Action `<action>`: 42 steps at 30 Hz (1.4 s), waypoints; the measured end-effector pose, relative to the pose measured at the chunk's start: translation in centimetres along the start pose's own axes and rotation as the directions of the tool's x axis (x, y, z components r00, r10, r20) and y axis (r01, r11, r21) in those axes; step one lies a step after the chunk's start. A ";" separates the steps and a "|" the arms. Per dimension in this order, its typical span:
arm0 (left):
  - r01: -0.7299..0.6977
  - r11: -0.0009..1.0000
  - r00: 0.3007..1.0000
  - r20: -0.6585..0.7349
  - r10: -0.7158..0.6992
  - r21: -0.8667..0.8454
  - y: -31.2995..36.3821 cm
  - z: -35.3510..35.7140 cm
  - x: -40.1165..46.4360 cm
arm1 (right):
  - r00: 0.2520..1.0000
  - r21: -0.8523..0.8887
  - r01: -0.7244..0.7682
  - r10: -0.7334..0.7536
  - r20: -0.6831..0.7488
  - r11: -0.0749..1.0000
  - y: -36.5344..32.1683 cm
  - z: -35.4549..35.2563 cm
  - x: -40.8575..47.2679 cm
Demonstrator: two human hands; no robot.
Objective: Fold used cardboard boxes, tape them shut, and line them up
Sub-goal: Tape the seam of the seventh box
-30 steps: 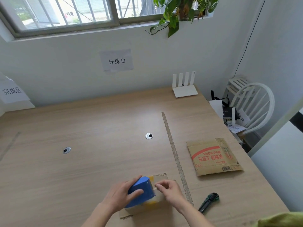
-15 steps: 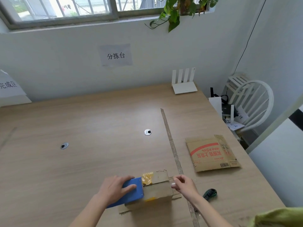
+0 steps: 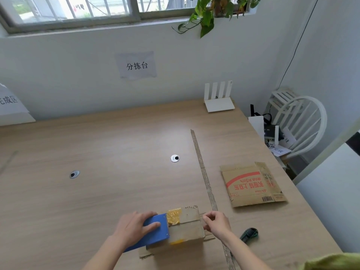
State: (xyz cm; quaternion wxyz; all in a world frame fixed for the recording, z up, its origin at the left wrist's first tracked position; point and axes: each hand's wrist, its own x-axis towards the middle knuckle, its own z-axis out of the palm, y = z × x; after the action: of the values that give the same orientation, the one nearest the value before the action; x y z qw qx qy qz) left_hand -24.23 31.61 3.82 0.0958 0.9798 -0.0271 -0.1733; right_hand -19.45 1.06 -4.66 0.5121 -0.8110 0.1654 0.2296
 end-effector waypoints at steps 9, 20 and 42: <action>0.003 0.998 1.000 -0.018 -0.004 -0.069 -0.3 0.2 -0.1 | 0.992 -0.393 -0.098 0.120 0.031 0.914 1.6 0.6 0.6; -0.016 0.998 1.000 0.015 0.017 -0.058 -0.1 -0.7 -0.4 | 0.704 -0.665 0.708 -0.309 0.640 0.235 -3.5 6.1 -1.3; 0.018 0.999 0.997 0.069 -0.020 0.032 -12.0 0.2 -2.3 | 0.855 -0.819 0.516 -0.209 0.474 0.253 -2.3 8.2 -1.4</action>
State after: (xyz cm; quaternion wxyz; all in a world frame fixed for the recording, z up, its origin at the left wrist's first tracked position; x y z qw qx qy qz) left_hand -26.22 43.56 2.08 0.0780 0.9748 -0.0237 -0.2078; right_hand -21.17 9.54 -5.19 0.0164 -0.9291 -0.2587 0.2637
